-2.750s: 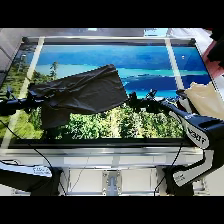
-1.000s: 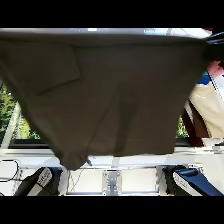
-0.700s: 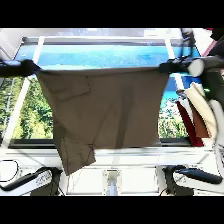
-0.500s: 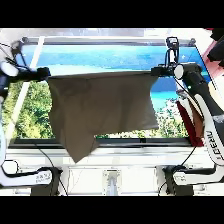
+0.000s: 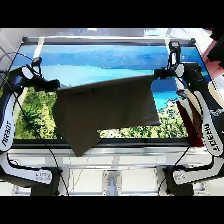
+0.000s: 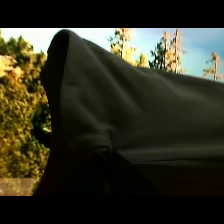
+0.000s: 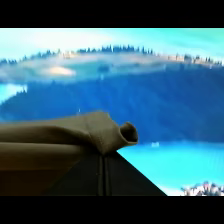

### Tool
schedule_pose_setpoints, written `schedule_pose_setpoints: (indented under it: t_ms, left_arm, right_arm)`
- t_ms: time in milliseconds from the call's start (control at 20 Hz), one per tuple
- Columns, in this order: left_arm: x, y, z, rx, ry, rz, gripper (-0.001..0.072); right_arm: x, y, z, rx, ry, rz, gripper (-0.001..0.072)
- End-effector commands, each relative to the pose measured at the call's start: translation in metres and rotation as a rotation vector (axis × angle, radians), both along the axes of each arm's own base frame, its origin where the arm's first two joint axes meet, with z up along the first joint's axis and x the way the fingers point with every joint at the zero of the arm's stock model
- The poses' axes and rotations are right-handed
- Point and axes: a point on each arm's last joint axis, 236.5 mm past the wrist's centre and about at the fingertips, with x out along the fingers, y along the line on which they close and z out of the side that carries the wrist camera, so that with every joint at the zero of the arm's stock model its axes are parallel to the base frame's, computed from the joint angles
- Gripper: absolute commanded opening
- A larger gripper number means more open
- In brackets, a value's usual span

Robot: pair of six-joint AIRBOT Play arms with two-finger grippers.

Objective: Fold the shirts.

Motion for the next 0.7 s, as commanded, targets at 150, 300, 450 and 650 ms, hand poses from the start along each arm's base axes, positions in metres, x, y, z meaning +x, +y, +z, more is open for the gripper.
schedule_pose_setpoints:
  t_ms: [150,300,450,650]
  left_arm:
    - [-0.056,-0.039,-0.035,-0.094,0.218,-0.096,0.0009]
    - [-0.062,-0.046,-0.044,-0.094,0.237,-0.109,0.0009]
    - [-0.062,-0.046,-0.047,-0.093,0.238,-0.097,0.0009]
    - [-0.072,-0.050,-0.047,-0.108,0.277,-0.109,0.0025]
  right_arm:
    - [-0.051,0.023,-0.067,0.093,0.232,0.044,0.0026]
    - [-0.060,0.030,-0.089,0.137,0.251,0.029,0.0026]
    - [-0.068,0.031,-0.103,0.149,0.274,0.021,0.0027]
    - [-0.071,0.032,-0.107,0.153,0.285,0.018,0.0035]
